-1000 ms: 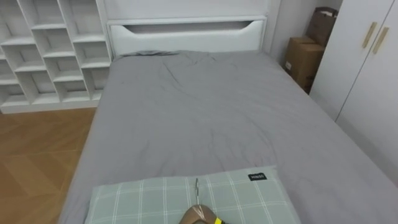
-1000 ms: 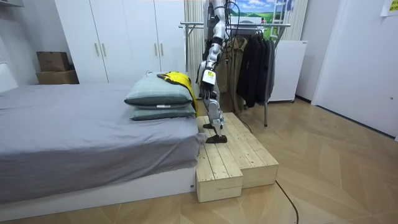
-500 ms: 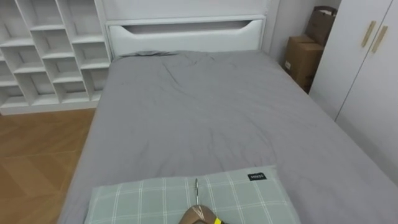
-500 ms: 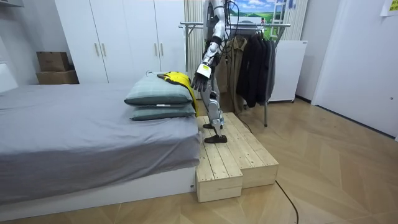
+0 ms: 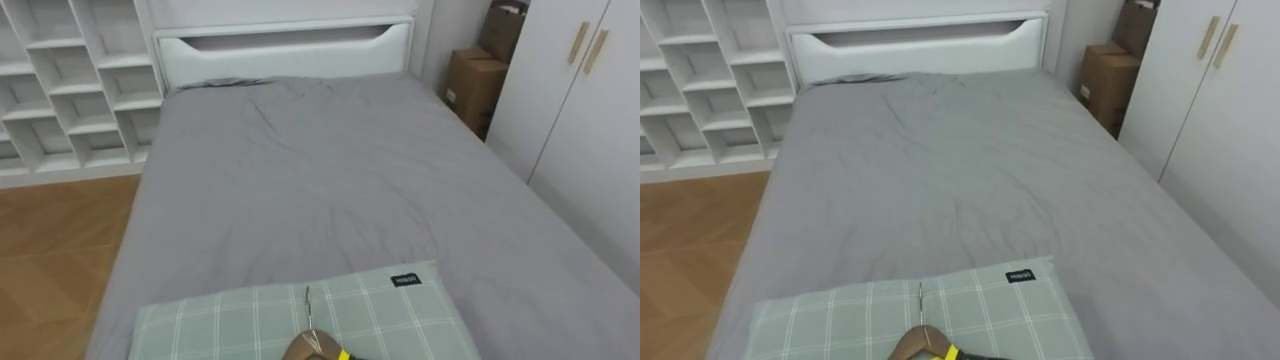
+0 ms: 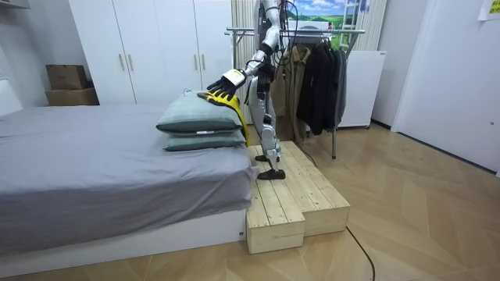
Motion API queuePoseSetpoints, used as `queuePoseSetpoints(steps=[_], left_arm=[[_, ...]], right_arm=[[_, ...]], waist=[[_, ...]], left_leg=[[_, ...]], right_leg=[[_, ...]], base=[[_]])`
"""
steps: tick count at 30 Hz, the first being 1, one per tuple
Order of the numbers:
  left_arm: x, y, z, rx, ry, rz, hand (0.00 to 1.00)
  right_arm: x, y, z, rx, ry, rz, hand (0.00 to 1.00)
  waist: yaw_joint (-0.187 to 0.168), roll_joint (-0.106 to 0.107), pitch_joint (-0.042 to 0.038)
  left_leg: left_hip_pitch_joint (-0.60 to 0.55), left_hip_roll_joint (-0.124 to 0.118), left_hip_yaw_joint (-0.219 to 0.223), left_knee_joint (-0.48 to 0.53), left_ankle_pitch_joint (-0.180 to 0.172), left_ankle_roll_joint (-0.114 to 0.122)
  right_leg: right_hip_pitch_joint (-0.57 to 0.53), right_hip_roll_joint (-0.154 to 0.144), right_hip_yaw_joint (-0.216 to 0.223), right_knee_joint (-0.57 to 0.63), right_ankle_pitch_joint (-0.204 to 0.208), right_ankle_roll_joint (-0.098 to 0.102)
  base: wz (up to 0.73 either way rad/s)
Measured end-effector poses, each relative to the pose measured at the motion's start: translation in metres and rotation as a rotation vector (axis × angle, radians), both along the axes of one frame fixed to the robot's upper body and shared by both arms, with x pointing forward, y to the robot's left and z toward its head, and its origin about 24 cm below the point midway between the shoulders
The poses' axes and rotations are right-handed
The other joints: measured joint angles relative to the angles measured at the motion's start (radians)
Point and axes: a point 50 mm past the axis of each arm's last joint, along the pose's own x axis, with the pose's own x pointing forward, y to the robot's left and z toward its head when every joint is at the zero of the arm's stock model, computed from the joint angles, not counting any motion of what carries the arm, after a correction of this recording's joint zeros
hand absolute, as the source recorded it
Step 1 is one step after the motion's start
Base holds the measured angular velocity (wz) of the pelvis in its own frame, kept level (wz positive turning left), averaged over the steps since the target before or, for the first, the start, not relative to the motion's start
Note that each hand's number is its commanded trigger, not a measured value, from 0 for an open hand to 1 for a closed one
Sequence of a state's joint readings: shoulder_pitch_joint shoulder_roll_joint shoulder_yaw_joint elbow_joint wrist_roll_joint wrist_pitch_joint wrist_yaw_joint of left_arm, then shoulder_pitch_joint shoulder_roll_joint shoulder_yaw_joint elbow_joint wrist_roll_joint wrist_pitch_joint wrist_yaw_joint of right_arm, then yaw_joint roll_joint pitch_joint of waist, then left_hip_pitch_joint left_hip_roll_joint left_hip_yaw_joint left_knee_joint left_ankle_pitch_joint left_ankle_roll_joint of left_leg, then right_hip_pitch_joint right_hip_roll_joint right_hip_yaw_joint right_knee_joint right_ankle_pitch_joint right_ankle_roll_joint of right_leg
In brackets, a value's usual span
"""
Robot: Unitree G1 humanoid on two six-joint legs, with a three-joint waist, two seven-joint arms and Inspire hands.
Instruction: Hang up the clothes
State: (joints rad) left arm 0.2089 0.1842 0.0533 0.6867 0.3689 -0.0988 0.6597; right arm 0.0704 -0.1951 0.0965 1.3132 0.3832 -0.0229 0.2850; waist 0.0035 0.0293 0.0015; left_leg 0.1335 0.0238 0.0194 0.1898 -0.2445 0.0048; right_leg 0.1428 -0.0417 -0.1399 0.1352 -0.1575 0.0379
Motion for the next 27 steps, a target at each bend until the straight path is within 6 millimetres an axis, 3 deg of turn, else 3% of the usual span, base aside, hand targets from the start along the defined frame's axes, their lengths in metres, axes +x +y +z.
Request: queuePoseSetpoints(steps=[7, 12, 25, 27], left_arm=[[0.027, -0.009, 0.023, 0.028, -0.154, -0.094, 0.0], [0.037, -0.015, 0.033, 0.096, -0.185, -0.194, 0.0], [0.051, -0.049, 0.04, 0.126, -0.169, -0.454, 0.0], [0.052, -0.055, 0.04, 0.157, -0.15, -0.515, 0.0]], right_arm=[[0.002, 0.0, 0.0, -0.002, -0.016, 0.009, 0.0], [0.003, 0.0, 0.001, 0.012, -0.023, 0.028, 0.0], [0.002, -0.001, 0.001, 0.036, -0.017, 0.034, 0.0], [0.005, 0.0, 0.002, 0.039, -0.022, 0.041, 0.0]], waist=[[-0.001, -0.007, -0.0017], [-0.002, -0.012, 0.0032], [-0.004, -0.003, 0.0016], [-0.025, -0.005, 0.0012]], left_leg=[[0.003, -0.001, 0.002, 0.001, 0.0, 0.0], [0.008, 0.0, 0.009, -0.005, 0.0, 0.0], [0.017, 0.0, 0.012, -0.009, 0.0, 0.0], [0.017, 0.0, 0.005, -0.007, 0.0, 0.0]], right_leg=[[0.001, -0.001, 0.003, 0.0, 0.0, 0.0], [0.0, 0.0, 0.009, 0.0, 0.0, 0.0], [0.007, 0.001, 0.013, 0.0, 0.0, 0.0], [0.01, 0.001, 0.01, 0.0, 0.0, 0.0]], base=[[-0.01], [-0.03], [-0.01], [0.06]])
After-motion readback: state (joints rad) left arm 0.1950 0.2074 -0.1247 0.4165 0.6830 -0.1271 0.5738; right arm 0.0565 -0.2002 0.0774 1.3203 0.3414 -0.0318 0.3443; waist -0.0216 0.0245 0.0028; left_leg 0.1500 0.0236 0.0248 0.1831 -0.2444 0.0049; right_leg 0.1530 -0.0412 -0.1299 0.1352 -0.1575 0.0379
